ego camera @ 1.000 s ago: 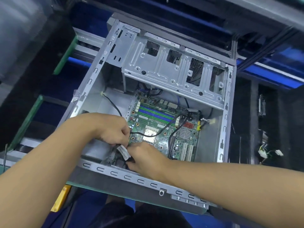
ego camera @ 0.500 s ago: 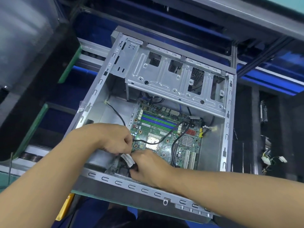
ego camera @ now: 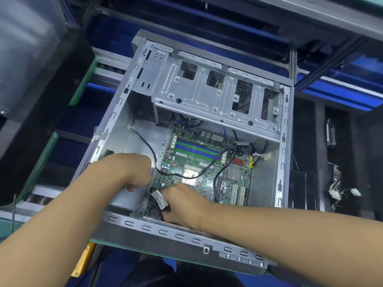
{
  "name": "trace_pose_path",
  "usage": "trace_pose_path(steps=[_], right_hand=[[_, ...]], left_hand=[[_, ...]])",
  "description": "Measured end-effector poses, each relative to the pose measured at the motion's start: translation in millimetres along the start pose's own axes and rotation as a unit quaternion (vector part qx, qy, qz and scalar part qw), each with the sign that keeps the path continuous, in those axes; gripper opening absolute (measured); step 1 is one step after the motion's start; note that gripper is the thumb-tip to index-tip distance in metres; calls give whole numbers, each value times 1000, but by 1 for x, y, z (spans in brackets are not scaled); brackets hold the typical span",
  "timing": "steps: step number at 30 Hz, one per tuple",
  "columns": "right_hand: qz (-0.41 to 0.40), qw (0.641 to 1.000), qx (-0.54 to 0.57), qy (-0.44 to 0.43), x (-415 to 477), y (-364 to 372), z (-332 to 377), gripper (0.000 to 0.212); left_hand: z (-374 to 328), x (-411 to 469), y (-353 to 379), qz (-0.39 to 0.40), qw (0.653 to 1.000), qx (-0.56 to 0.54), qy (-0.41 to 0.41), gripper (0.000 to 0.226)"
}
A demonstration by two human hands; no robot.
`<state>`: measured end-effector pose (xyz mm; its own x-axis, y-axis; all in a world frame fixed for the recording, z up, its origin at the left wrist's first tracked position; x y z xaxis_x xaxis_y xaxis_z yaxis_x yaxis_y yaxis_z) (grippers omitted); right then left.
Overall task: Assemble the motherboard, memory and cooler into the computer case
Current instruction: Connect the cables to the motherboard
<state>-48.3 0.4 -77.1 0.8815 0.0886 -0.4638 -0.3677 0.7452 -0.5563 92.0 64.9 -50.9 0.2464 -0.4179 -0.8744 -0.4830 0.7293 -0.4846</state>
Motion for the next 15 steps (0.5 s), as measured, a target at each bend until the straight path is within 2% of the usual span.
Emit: trace_pose_path(steps=[2,4,11,13,15], right_hand=[[-2,1000,1,10,0,0,0,12],[-6,1000,3,16,-1,-1,0,12],[0,1000,-2,9,-7,-4,8,10],[13,1000,6,22,-11,-8,9,16],[13,999,15,44,-15,-16,8,21]], left_hand=[[-2,1,0,8,1000,6,4,21],[-4,3,-2,-21,1000,2,10,21],[-14,21,-34,-220,972,-73,24,15],[-17,27,-43,-281,954,-102,26,21],[-21,33,-50,-321,943,-78,34,32]])
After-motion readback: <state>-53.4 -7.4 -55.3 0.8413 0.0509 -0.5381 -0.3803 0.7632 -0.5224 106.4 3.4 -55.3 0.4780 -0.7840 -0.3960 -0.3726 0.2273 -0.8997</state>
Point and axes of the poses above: each hand's wrist, its own x-axis towards the middle knuckle, its own y-axis out of the palm, z = x × y, the point moved 3 cm from there along x, towards the middle knuckle, and after that the axes turned 11 degrees about x, right-handed, at the moved point
